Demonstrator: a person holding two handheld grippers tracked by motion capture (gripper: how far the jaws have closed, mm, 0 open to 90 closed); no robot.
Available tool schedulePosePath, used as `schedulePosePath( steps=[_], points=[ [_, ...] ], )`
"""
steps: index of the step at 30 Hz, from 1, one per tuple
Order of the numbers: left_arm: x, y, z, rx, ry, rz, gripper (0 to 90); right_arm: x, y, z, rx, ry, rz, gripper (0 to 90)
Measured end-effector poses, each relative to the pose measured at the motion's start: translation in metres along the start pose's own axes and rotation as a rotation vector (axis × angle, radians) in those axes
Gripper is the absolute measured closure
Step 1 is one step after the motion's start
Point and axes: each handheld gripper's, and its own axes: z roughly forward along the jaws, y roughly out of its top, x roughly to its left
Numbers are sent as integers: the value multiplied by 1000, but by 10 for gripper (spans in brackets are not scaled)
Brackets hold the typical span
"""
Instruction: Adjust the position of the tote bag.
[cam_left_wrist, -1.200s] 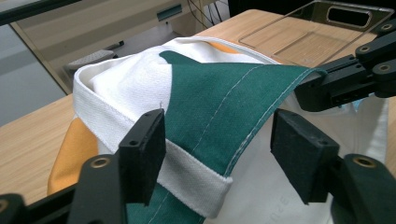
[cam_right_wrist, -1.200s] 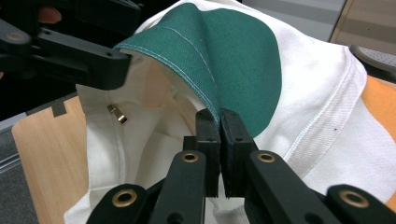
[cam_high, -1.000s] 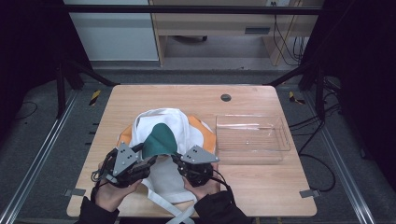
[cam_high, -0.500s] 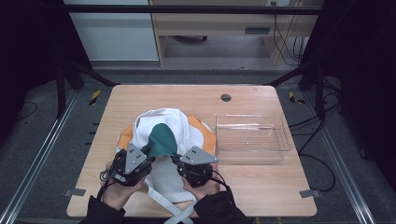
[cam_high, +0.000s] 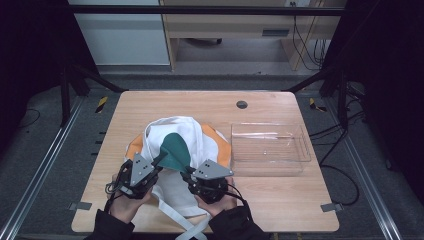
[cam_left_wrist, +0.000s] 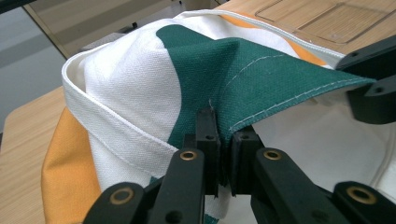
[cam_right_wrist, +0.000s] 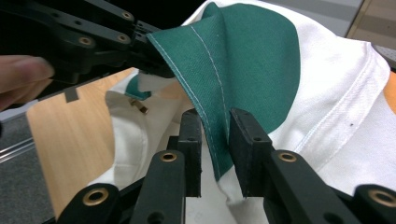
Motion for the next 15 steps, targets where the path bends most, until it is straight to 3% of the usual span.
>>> schedulePosePath(
  steps=[3, 8, 15],
  points=[
    [1, 0, 0, -4, -1, -9, 854, -1, -2, -8, -8, 11, 0, 728],
    [2, 0, 0, -12, -7, -19, 854, 1, -10, -23, -1, 27, 1, 787],
    [4, 0, -1, -20, -14, -32, 855, 11, -34, -7, 81, 31, -19, 865]
  ],
)
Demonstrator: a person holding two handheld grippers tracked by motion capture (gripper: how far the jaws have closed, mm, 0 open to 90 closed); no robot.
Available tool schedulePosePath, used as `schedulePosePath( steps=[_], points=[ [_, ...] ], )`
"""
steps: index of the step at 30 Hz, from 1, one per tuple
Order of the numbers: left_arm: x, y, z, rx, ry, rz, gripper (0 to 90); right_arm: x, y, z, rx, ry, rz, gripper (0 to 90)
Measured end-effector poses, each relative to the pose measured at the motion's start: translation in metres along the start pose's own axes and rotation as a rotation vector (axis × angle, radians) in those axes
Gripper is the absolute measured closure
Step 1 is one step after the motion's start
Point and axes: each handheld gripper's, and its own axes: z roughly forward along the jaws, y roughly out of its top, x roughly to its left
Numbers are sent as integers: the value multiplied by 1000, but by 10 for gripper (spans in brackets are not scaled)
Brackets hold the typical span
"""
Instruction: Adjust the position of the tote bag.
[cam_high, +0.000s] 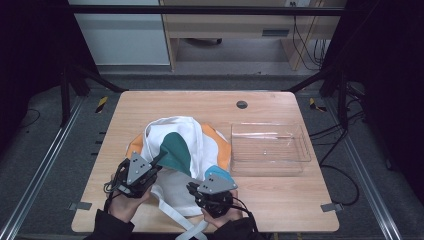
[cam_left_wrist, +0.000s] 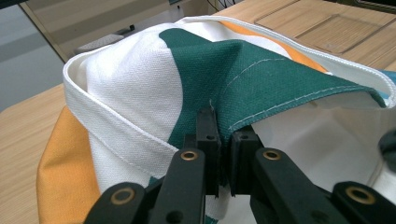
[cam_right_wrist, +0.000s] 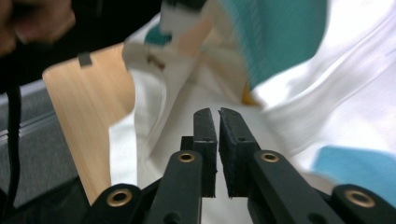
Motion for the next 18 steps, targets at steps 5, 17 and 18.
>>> schedulePosePath(
  steps=[5, 17, 18],
  points=[
    [1, 0, 0, -7, -7, -15, 854, 3, -11, 12, 45, -6, -6, 887],
    [5, 0, -3, -17, -15, -34, 854, 5, -33, 37, 144, -7, 7, 900],
    [6, 0, -3, -20, -16, -37, 854, 5, -34, 39, 156, -6, 11, 900]
  ],
)
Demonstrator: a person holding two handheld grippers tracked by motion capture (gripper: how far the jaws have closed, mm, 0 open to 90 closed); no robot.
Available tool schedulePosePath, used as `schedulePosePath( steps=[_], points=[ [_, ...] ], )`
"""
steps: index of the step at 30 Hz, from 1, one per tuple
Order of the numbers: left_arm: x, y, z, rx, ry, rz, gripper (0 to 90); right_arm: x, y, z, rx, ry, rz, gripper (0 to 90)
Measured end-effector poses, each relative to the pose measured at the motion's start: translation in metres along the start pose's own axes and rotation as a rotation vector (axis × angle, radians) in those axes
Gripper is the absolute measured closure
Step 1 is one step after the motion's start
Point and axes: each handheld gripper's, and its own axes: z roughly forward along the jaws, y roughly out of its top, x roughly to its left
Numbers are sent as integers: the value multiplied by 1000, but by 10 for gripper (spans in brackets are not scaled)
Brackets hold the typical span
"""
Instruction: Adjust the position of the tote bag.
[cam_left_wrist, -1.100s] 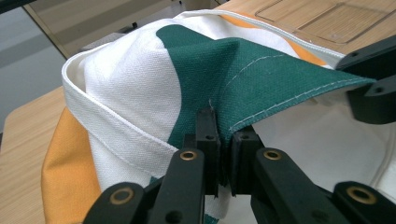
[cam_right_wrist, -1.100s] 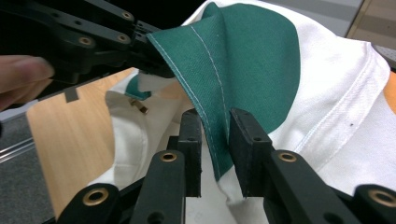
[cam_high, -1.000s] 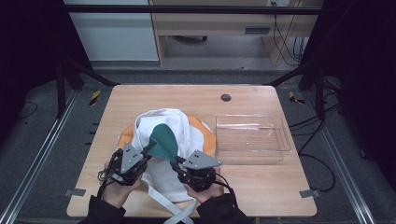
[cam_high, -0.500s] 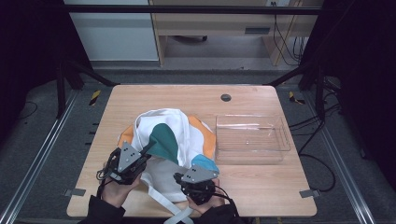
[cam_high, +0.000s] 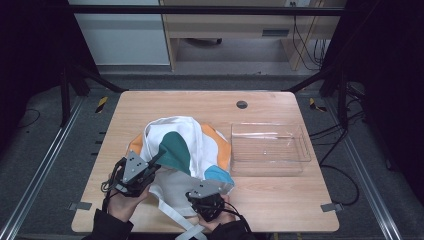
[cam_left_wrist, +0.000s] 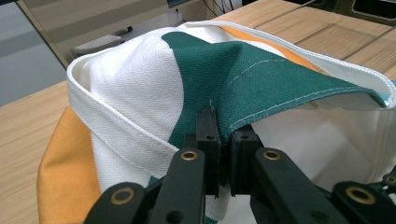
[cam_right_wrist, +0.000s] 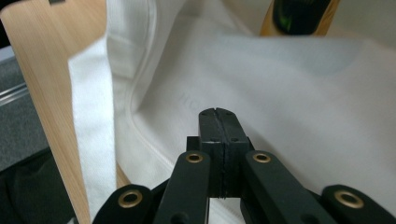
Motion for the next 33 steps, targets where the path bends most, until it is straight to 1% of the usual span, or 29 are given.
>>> schedulePosePath(
  steps=[3, 5, 7, 8, 11, 17, 19, 24, 29, 33],
  points=[
    [1, 0, -1, -5, 0, -3, 855, 1, -4, 5, 28, 4, -2, 900],
    [1, 1, -1, -8, 1, -1, 856, 2, -6, 8, 34, 8, -1, 900],
    [1, 1, -2, -12, 1, -3, 856, 4, -9, 11, 52, 10, -13, 900],
    [1, 1, -2, -13, 1, -4, 857, 5, -10, 12, 56, 8, -9, 900],
    [2, 1, -3, -17, 2, -4, 858, 5, -10, 15, 62, 5, -16, 900],
    [3, 2, -5, -26, 2, -8, 860, 5, -15, 20, 93, -8, -21, 900],
    [4, 2, -5, -30, 2, -11, 861, 5, -16, 21, 93, -10, -26, 900],
    [5, 4, -8, -43, 1, -18, 862, 4, -16, 21, 92, -7, -20, 900],
    [7, 6, -12, -69, 8, -22, 866, 5, -18, 22, 68, -9, -26, 900],
    [10, 8, -13, -80, 7, -38, 868, 5, -18, 21, 77, -9, -21, 900]
  ],
)
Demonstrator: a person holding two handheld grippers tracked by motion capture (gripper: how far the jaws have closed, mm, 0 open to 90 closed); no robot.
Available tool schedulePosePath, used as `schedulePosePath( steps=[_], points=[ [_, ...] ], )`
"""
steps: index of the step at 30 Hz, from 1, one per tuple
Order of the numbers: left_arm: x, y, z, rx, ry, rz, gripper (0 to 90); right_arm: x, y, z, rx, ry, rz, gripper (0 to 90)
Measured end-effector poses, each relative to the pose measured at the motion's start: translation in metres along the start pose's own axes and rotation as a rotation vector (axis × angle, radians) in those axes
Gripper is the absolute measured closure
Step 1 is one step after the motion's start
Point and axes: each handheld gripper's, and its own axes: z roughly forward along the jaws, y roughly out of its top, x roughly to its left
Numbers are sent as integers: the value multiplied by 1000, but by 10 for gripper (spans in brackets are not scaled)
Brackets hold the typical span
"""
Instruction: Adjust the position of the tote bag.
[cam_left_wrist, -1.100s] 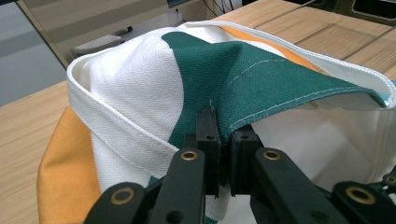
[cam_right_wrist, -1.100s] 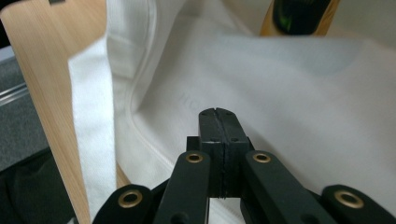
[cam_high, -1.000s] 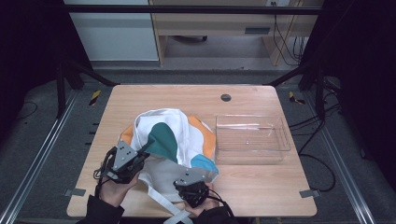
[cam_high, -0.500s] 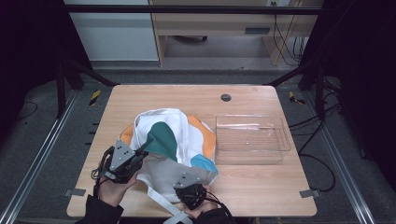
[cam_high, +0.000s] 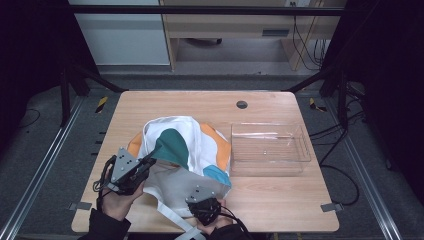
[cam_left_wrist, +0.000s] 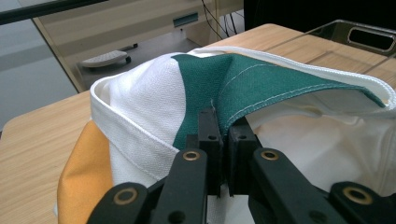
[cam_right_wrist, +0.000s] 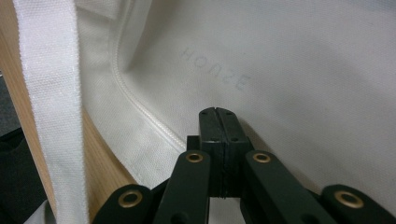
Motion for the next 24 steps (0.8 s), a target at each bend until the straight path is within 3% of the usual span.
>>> schedulePosePath(
  steps=[5, 19, 24],
  points=[
    [3, 6, -1, -17, 9, 1, 870, 1, 0, 0, -2, -3, -10, 900],
    [18, 28, 1, -92, 40, -65, 874, 3, 1, 0, 3, -17, -24, 900],
    [20, 34, 6, -102, 55, -67, 875, 3, 1, 1, 2, -21, -29, 900]
  ],
)
